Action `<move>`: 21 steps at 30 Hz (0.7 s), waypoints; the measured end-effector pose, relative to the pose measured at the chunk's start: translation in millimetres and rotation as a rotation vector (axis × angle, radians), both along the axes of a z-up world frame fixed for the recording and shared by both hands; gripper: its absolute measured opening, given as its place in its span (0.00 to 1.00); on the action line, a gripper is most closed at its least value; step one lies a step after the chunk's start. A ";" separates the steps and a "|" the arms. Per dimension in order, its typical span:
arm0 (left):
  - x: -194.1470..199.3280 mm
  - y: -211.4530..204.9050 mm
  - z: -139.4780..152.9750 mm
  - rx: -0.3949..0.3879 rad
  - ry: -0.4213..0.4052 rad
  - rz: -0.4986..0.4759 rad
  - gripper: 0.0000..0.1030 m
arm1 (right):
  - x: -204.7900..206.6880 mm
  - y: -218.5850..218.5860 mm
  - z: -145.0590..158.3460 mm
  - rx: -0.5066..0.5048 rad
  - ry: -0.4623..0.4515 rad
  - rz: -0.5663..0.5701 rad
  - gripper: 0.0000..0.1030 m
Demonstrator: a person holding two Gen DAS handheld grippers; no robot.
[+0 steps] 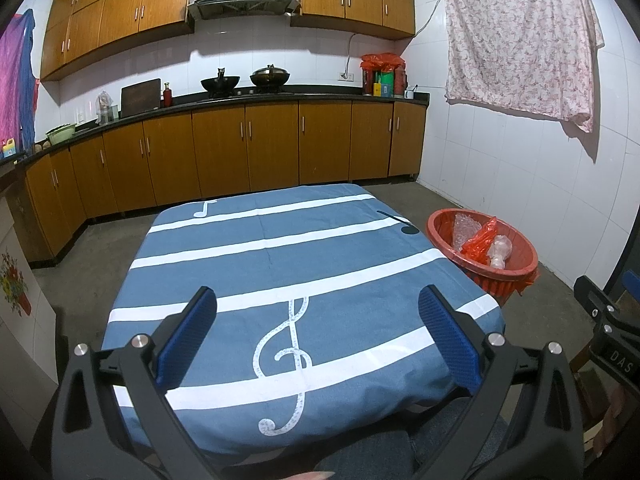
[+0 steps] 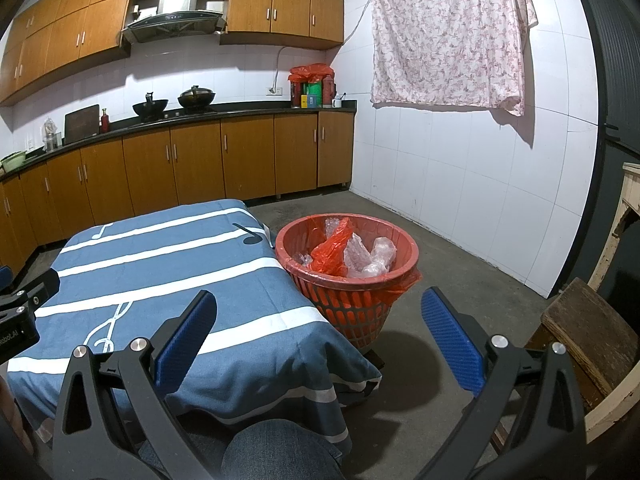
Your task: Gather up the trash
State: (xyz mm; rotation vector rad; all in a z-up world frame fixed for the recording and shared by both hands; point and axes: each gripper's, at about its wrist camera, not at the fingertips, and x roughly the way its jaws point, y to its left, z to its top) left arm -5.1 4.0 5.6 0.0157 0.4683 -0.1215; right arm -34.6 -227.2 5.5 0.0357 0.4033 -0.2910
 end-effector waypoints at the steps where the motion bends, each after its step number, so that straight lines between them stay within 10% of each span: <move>1: -0.4 0.2 -0.2 0.000 0.000 0.000 0.96 | 0.1 -0.2 0.1 0.000 0.000 0.000 0.98; 21: -7.2 3.2 -4.6 0.000 0.007 0.010 0.96 | 0.1 -0.8 1.4 0.000 0.002 0.001 0.98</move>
